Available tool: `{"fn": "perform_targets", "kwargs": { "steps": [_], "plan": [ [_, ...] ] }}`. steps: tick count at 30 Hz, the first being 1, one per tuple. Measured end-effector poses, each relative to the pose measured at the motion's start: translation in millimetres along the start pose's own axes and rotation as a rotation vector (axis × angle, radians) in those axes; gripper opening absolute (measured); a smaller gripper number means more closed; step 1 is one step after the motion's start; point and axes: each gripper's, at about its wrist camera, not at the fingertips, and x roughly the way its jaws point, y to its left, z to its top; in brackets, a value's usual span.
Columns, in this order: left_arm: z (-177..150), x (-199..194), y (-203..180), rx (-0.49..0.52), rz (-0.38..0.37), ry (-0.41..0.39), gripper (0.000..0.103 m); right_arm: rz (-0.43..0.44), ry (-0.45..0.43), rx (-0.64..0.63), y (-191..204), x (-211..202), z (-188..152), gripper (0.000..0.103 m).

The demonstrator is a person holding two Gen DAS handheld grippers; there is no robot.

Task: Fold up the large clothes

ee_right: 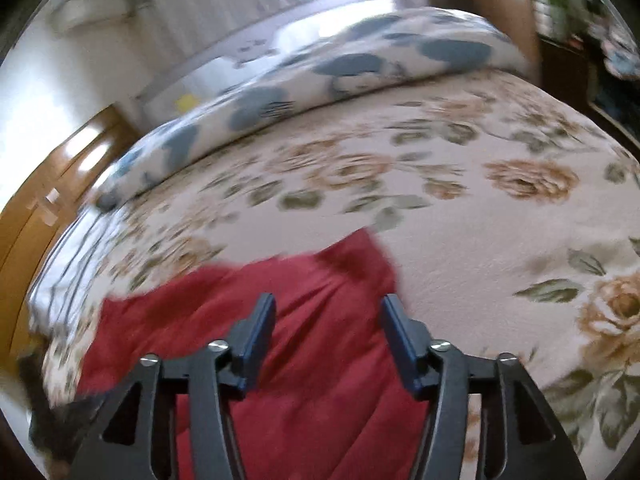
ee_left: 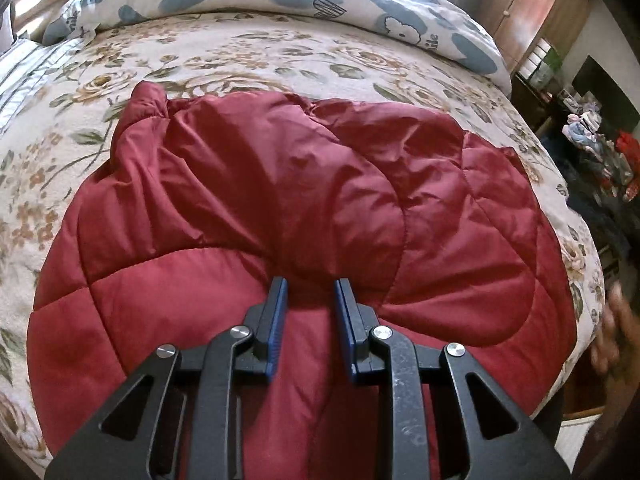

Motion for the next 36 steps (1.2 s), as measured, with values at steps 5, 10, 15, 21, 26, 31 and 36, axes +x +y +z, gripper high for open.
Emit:
{"fn": "perform_targets", "kwargs": {
  "steps": [5,10,15,21,26,31,36],
  "plan": [
    [-2,0,0,0.001,0.000,-0.001,0.024,0.073,0.126,-0.164,52,14,-44,0.062],
    [-5,-5,4,-0.013,-0.019,-0.005,0.023,-0.073,0.133,-0.196,37,47,-59,0.063],
    [-12,-36,13,-0.044,-0.009,-0.052,0.024,-0.081,0.119,-0.139,16,51,-56,0.063],
    [-27,-54,33,-0.105,0.059,-0.078,0.045,-0.083,0.104,-0.116,17,47,-62,0.063],
    [-37,-24,36,-0.087,0.076,-0.043,0.045,-0.081,0.095,-0.108,18,43,-67,0.063],
    [-39,-22,35,-0.076,0.084,-0.054,0.045,-0.073,0.090,-0.095,14,40,-70,0.063],
    [-40,-23,36,-0.067,0.086,-0.059,0.046,-0.076,0.090,-0.071,14,33,-71,0.063]
  ]
}}
